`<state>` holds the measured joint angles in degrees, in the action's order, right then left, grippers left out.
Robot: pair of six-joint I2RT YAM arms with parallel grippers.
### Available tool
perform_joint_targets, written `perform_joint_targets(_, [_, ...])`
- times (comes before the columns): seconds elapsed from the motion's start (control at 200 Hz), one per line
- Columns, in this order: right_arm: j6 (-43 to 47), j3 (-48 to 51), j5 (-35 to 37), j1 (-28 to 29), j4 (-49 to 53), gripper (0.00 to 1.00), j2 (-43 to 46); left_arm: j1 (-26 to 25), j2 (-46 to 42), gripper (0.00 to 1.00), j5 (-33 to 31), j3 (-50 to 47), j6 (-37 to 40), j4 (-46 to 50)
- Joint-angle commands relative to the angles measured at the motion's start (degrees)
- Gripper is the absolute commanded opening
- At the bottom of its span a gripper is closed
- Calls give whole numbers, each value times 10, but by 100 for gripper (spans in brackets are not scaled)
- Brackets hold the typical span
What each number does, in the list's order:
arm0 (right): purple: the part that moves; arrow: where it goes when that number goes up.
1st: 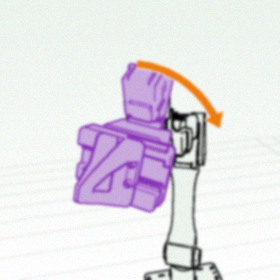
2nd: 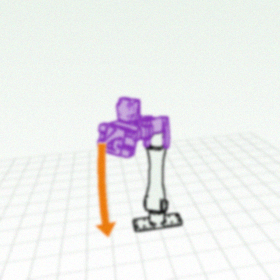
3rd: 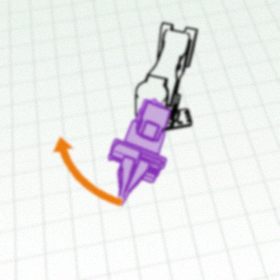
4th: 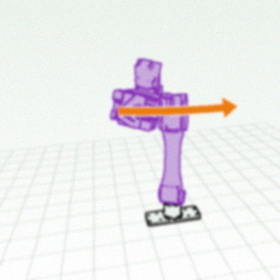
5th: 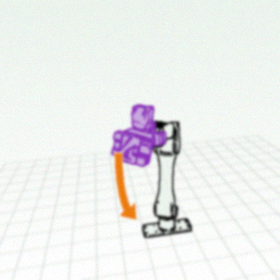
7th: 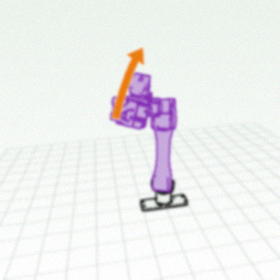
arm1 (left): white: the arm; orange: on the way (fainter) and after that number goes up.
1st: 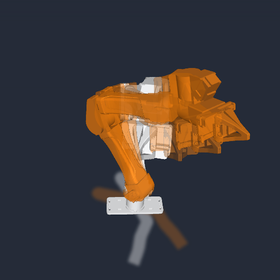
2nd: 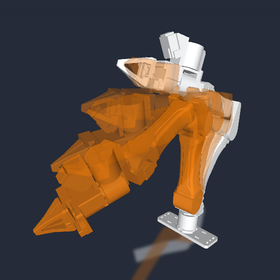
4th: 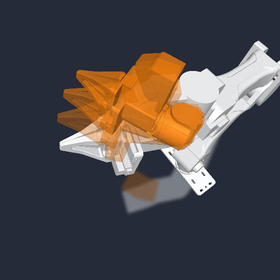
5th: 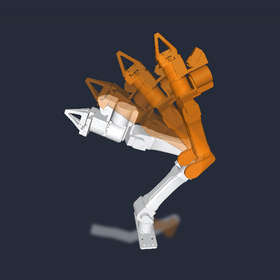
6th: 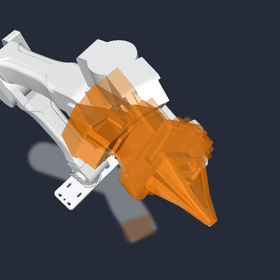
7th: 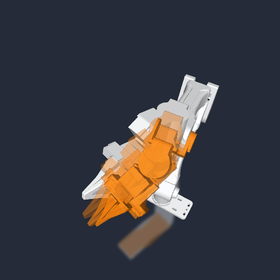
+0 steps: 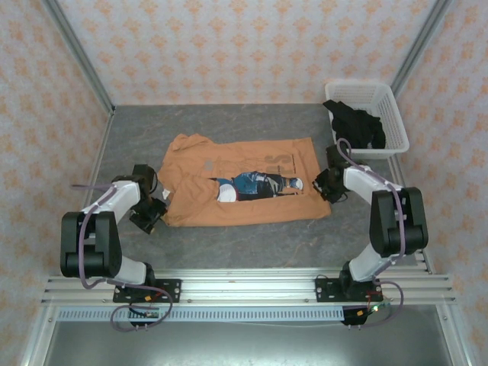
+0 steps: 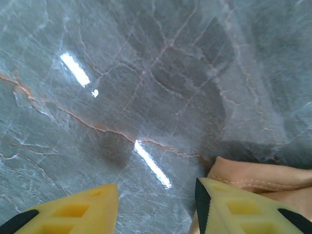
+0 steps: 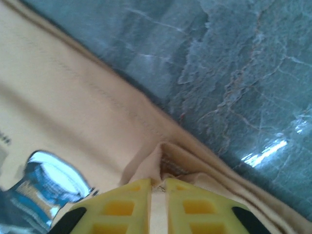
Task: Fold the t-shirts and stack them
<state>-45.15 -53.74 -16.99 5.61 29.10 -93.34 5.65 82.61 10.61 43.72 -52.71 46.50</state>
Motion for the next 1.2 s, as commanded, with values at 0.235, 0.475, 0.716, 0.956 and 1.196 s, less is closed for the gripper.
perform_joint_targets(0.235, [14,-23,70,-4,43,4,-39,4,-78,51,14,-23,-63,-61])
perform_joint_targets(0.475, [11,-10,64,-3,37,4,-37,3,-73,51,26,-39,-66,-70])
perform_joint_targets(0.716, [12,-10,60,-2,37,4,-37,2,-37,50,37,-40,-69,-119])
perform_joint_targets(0.956, [11,-2,64,-1,39,4,-35,-8,6,25,32,-43,-66,-138])
perform_joint_targets(1.196, [11,-11,111,-1,86,0,-33,-5,-1,0,-78,-27,-42,-33])
